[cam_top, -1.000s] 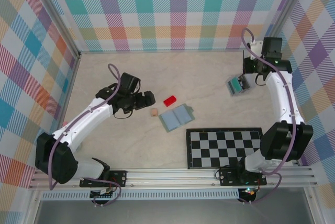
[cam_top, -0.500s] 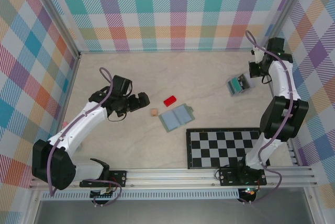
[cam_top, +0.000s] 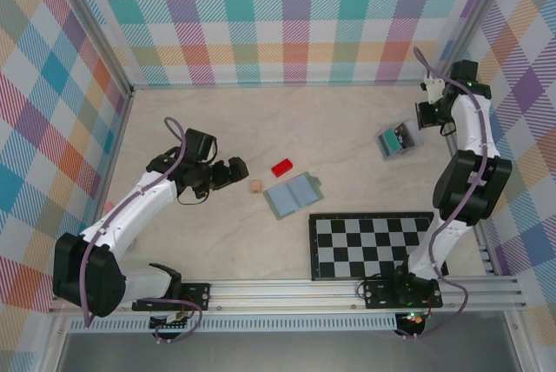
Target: Take the credit cards out of the card holder
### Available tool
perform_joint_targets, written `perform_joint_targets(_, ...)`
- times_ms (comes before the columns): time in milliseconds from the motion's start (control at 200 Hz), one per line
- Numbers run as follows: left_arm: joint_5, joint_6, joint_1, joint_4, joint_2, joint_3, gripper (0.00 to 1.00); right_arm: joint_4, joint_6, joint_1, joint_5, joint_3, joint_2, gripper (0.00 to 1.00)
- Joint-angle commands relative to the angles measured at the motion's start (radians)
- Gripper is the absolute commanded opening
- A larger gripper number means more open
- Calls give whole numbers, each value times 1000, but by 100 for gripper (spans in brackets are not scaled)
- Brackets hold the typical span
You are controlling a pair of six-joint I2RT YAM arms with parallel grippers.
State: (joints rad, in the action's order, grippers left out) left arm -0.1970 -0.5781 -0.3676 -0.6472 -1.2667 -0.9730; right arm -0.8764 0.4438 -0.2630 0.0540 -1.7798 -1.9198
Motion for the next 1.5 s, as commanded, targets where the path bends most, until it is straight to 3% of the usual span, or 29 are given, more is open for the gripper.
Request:
perform_joint_targets(0, -28, 16, 19, 24, 7, 12, 100, -30, 26, -1, 30, -26, -31, 0)
perform_joint_targets(405, -43, 12, 19, 37, -19, 17, 100, -8, 59, -1, -75, 32, -68, 0)
perform_joint_targets(805, -48, 18, 19, 30, -14, 20, 100, -24, 62, 1, -62, 43, -102, 5)
perform_joint_targets(1185, -54, 14, 19, 28, -11, 15, 100, -42, 40, 5, -50, 3, -83, 20)
perform_joint_targets(1500, -78, 10, 19, 41, -2, 26, 100, -52, -63, 14, 21, -35, -2, 21)
